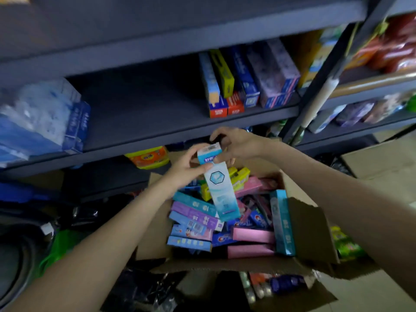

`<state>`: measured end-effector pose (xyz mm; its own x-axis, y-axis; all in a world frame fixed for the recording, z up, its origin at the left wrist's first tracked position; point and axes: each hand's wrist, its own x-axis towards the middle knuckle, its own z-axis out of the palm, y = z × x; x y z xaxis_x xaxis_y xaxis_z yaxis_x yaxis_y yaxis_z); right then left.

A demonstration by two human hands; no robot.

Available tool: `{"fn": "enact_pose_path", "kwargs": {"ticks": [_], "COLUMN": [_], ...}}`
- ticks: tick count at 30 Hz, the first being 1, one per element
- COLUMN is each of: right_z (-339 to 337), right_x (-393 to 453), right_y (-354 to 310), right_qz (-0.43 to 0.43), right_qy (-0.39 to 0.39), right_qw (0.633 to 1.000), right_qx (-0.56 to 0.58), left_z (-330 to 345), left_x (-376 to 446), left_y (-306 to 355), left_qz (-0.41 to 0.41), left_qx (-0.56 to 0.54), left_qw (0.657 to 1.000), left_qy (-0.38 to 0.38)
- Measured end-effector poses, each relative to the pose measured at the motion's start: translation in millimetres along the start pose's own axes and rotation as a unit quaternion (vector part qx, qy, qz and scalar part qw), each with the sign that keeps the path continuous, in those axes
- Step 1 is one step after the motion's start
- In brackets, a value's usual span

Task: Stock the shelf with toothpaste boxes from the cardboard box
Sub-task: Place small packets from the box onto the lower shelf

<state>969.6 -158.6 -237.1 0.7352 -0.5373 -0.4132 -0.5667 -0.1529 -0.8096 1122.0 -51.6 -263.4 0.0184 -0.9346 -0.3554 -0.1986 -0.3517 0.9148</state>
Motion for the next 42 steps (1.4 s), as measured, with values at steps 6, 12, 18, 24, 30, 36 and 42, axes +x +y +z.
{"fn": "enact_pose_path", "kwargs": {"ticks": [6,12,18,24,30,36,42], "right_z": [12,32,51,79,73,64,43], "right_x": [-16,-29,-43,-28,-23,-9,6], "right_y": [-114,-231,-328,-390,-411,-425,-444], "right_qz": [-0.096,-0.17,-0.218,-0.26,-0.278,-0.293,-0.307], "right_qy": [0.032,0.066,0.069,0.197,0.073,0.066,0.102], "right_qw": [0.994,0.983,0.974,0.945,0.956,0.951,0.937], "right_qx": [0.029,0.034,-0.009,-0.037,-0.053,-0.069,-0.13], "left_z": [-81,-158,-224,-248,-285,-298,-301], "left_x": [-62,-127,-176,-202,-212,-201,-186], "left_y": [65,98,134,156,165,176,197], "left_qz": [0.036,0.129,0.244,0.272,0.233,0.234,0.211], "left_qx": [-0.053,-0.061,0.191,0.229,-0.035,-0.065,-0.113], "left_qw": [0.998,0.987,0.916,0.872,0.961,0.953,0.953], "left_qy": [-0.007,0.066,0.256,0.336,0.145,0.182,0.186]}}
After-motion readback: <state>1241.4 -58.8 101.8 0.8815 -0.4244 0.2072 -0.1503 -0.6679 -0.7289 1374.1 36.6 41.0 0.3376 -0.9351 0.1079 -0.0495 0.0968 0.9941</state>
